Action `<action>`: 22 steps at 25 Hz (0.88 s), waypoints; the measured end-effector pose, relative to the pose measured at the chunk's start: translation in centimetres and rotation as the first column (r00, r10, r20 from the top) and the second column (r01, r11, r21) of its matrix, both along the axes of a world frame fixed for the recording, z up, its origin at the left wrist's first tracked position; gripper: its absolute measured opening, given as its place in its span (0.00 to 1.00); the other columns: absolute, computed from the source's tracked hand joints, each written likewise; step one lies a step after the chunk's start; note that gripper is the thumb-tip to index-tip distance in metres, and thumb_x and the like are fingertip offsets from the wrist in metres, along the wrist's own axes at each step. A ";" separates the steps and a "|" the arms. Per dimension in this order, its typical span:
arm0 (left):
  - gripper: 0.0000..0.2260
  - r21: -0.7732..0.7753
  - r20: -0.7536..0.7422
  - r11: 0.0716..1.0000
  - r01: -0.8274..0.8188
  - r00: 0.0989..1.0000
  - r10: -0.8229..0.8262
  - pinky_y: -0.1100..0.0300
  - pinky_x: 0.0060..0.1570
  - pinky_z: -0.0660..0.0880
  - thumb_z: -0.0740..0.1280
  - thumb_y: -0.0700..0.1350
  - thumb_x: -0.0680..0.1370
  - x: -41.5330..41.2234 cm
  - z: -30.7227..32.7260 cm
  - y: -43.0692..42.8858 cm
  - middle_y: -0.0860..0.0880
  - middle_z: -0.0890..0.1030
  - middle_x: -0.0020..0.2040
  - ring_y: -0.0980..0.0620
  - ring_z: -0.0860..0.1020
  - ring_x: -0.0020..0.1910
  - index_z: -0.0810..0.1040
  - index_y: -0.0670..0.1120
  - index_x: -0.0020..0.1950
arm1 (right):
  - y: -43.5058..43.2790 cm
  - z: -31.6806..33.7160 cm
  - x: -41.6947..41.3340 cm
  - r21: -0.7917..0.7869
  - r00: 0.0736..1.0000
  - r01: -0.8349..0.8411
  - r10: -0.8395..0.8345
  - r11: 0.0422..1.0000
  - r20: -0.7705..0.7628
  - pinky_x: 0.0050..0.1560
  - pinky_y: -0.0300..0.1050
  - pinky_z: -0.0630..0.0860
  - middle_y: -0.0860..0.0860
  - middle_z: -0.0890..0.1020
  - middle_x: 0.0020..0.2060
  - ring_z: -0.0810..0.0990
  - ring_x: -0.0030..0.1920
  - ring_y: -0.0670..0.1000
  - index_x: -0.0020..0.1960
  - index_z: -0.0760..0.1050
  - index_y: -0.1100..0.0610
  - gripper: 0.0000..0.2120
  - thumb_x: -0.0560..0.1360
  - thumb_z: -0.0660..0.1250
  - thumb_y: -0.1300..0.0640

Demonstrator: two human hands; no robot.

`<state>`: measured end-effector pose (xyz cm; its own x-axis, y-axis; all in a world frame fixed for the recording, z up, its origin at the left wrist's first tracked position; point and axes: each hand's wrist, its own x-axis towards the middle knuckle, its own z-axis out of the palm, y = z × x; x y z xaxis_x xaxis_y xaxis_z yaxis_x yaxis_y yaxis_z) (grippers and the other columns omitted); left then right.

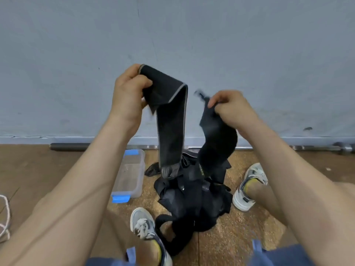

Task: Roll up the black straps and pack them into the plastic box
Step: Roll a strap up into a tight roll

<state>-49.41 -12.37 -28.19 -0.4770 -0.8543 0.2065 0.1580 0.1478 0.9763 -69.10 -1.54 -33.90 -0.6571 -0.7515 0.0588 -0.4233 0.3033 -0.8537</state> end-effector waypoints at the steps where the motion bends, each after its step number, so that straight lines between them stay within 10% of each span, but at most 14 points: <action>1: 0.09 0.017 0.062 1.000 0.000 0.998 -0.001 0.60 0.37 0.71 0.59 0.38 0.64 -0.5 -1.0 -0.5 0.52 0.76 0.33 0.53 0.74 0.36 0.76 0.48 0.37 | 0.0 -1.4 -0.1 0.216 0.985 -0.138 0.157 0.966 -0.070 0.41 0.36 0.73 0.49 0.80 0.43 0.77 0.47 0.52 0.47 0.79 0.48 0.18 0.71 0.59 0.69; 3: 0.13 -0.021 0.366 0.988 0.154 0.921 -0.136 0.62 0.34 0.70 0.59 0.39 0.62 -1.7 -3.7 -1.4 0.52 0.79 0.33 0.54 0.76 0.35 0.80 0.50 0.39 | -0.4 -4.1 0.4 0.333 0.943 -0.290 0.327 0.897 -0.060 0.59 0.44 0.74 0.51 0.78 0.60 0.76 0.61 0.53 0.64 0.74 0.46 0.26 0.72 0.62 0.68; 5: 0.14 0.042 0.622 0.912 0.407 0.704 -0.343 0.61 0.36 0.69 0.60 0.41 0.62 -3.1 -7.3 -2.2 0.49 0.81 0.36 0.53 0.76 0.36 0.82 0.50 0.42 | -2.2 -6.6 1.3 -0.001 0.910 -0.327 0.315 0.945 0.270 0.70 0.49 0.69 0.46 0.77 0.65 0.74 0.67 0.47 0.65 0.75 0.47 0.22 0.75 0.65 0.63; 8: 0.12 0.059 0.690 0.875 0.481 0.613 -0.384 0.63 0.36 0.71 0.64 0.38 0.66 -4.5 -12.7 -4.5 0.53 0.80 0.34 0.58 0.75 0.34 0.83 0.48 0.44 | -5.0 -11.1 2.2 -0.017 0.717 -0.447 0.370 0.894 0.591 0.67 0.51 0.73 0.48 0.84 0.58 0.81 0.60 0.47 0.60 0.80 0.48 0.15 0.79 0.64 0.42; 11: 0.13 0.026 0.724 0.941 0.336 0.643 -0.249 0.59 0.36 0.72 0.70 0.34 0.70 -5.5 -19.4 -8.5 0.46 0.78 0.33 0.50 0.76 0.32 0.81 0.51 0.48 | -5.8 -16.3 0.8 0.183 0.731 -0.513 0.315 0.839 0.606 0.58 0.51 0.80 0.51 0.87 0.47 0.86 0.49 0.52 0.51 0.84 0.53 0.10 0.78 0.68 0.48; 13: 0.10 0.070 0.685 0.989 0.129 0.715 -0.142 0.53 0.46 0.77 0.70 0.37 0.74 -5.8 -25.5 -10.9 0.45 0.82 0.40 0.43 0.81 0.42 0.80 0.53 0.47 | -5.6 -20.4 -0.8 0.277 0.820 -0.381 0.184 0.882 0.543 0.54 0.50 0.81 0.53 0.87 0.44 0.86 0.45 0.53 0.47 0.83 0.54 0.05 0.78 0.69 0.55; 15: 0.11 0.037 0.804 0.998 0.047 0.592 -0.058 0.51 0.56 0.76 0.64 0.39 0.78 -6.0 -32.8 -11.8 0.48 0.83 0.50 0.43 0.81 0.53 0.81 0.53 0.49 | -5.0 -24.7 -2.4 0.328 0.793 0.002 -0.202 0.945 0.575 0.55 0.54 0.81 0.57 0.87 0.47 0.85 0.47 0.55 0.49 0.82 0.55 0.06 0.80 0.67 0.56; 17: 0.15 -0.004 0.957 0.930 0.366 0.271 -0.103 0.52 0.64 0.72 0.60 0.40 0.79 -6.3 -38.3 -10.4 0.48 0.77 0.66 0.45 0.74 0.66 0.81 0.51 0.60 | -4.2 -28.0 -3.7 0.370 0.438 0.334 -0.490 0.867 0.753 0.55 0.56 0.80 0.58 0.85 0.53 0.84 0.51 0.58 0.58 0.80 0.58 0.09 0.81 0.65 0.59; 19: 0.18 -0.052 0.984 0.822 0.567 0.171 -0.056 0.49 0.67 0.69 0.59 0.43 0.81 -7.8 -41.7 -9.2 0.45 0.63 0.76 0.43 0.61 0.75 0.72 0.51 0.71 | -3.4 -30.1 -4.8 0.409 0.223 0.436 -0.536 0.802 0.814 0.48 0.53 0.81 0.56 0.85 0.54 0.84 0.52 0.58 0.63 0.77 0.57 0.12 0.80 0.64 0.62; 22: 0.21 -0.090 0.978 0.867 0.491 0.206 -0.015 0.45 0.68 0.67 0.58 0.43 0.82 -11.8 -44.4 -10.0 0.42 0.52 0.80 0.40 0.50 0.78 0.64 0.52 0.76 | -3.3 -32.2 -4.6 0.367 0.396 0.342 -0.487 0.865 0.779 0.48 0.52 0.82 0.54 0.85 0.54 0.85 0.51 0.56 0.66 0.75 0.55 0.17 0.78 0.66 0.65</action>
